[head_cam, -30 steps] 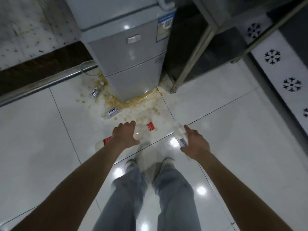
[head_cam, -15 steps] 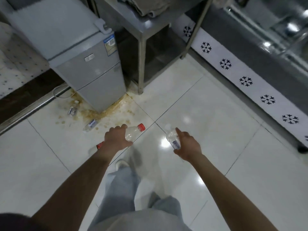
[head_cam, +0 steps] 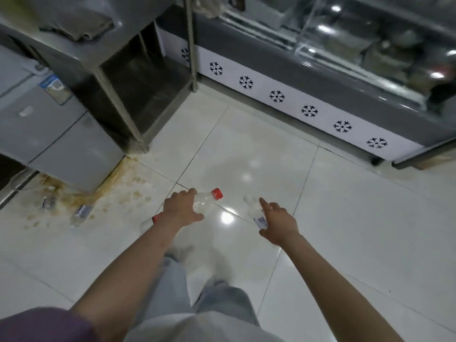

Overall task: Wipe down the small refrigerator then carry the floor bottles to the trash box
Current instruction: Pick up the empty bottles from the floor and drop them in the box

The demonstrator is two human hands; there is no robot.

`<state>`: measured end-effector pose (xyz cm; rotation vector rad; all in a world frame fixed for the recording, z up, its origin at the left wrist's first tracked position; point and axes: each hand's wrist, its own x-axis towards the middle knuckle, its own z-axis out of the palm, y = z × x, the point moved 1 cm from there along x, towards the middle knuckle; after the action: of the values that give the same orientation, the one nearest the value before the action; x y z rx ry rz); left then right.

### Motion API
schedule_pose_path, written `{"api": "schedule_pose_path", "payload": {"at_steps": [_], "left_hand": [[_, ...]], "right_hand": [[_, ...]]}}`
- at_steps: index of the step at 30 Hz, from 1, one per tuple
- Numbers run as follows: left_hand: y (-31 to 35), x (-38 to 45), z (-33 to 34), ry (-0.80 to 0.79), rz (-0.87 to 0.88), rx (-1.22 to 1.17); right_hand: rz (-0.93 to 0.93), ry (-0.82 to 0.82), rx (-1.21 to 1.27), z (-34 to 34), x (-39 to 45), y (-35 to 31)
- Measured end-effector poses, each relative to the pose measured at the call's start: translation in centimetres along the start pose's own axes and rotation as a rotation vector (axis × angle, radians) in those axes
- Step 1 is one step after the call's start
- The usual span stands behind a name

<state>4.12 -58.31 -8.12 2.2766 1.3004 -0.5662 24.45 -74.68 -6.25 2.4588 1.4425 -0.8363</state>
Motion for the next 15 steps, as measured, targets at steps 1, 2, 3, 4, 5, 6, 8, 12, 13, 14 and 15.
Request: {"api": "schedule_pose_path", "payload": {"at_steps": [1,2,3,4,5,6,8,12,13,14,15], "left_hand": [[1.8,-0.1,0.4,-0.005,0.021,0.003],[3.6,-0.2,0.8,-0.005,0.046,0.012],[5.2,-0.3,1.1,-0.006,0.069,0.029],[6.8,-0.3,1.3,-0.008,0.092,0.050],[8.3,-0.2,1.5,-0.013,0.114,0.068],[9.7,-0.1,1.7,-0.019,0.137,0.084],[12.4,0.2,1.9,-0.039,0.185,0.119],[17.9,1.6,2.2,-0.068,0.280,0.214],[19.3,2.1,2.2,-0.076,0.303,0.231],[20.7,2.6,2.2,-0.085,0.326,0.245],[22.2,3.2,2.2,-0.092,0.349,0.259]], "right_hand": [[0.021,0.002,0.019,0.2,-0.9,1.7],[0.042,0.007,0.037,0.4,-1.7,3.3],[0.061,0.015,0.055,0.6,-2.4,4.7],[0.083,0.022,0.074,0.8,-3.1,6.1],[0.105,0.026,0.093,0.9,-3.7,7.4],[0.128,0.027,0.113,1.0,-4.2,8.6],[0.177,0.029,0.158,1.5,-5.3,10.9],[0.293,0.043,0.241,2.4,-7.0,15.4],[0.323,0.046,0.257,2.5,-7.3,16.6],[0.353,0.049,0.272,2.5,-7.6,17.7],[0.382,0.054,0.285,2.5,-7.9,18.9]]}}
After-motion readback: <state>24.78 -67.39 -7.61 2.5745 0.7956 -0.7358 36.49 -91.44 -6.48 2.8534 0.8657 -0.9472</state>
